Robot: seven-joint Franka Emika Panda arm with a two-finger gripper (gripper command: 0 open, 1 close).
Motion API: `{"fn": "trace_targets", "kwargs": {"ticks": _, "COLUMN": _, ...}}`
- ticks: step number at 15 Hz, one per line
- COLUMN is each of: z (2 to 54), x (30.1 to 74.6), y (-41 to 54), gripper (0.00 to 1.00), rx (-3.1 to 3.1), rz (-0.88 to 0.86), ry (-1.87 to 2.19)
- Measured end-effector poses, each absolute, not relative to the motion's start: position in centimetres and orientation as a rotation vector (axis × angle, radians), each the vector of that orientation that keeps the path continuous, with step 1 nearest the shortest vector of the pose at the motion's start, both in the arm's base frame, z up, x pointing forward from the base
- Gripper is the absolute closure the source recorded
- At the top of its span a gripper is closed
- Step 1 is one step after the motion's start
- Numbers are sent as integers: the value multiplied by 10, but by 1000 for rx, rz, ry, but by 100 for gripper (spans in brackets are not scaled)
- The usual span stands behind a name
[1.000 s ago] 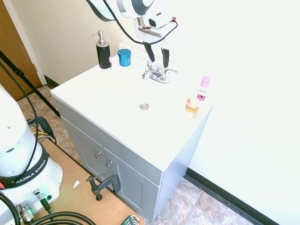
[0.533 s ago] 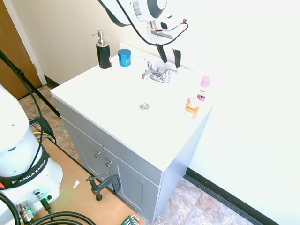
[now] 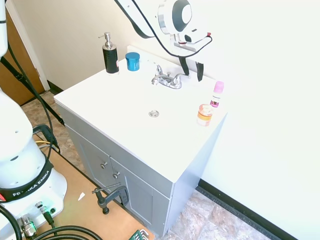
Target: Turn on the cold water
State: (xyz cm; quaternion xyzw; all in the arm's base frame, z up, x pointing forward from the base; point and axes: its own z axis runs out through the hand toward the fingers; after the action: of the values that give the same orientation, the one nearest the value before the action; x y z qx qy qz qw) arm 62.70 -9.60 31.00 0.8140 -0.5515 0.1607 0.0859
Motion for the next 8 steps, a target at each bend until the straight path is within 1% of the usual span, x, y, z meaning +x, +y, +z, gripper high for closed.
{"fn": "trace_targets", "kwargs": {"ticks": 6, "z": 306, "x": 622, "y": -98, "gripper": 0, "rx": 2445, "rz": 443, "ry": -1626}}
{"fn": "trace_targets", "kwargs": {"ticks": 8, "z": 304, "x": 615, "y": -95, "gripper": 0, "rx": 2449, "rz": 431, "ry": -1622}}
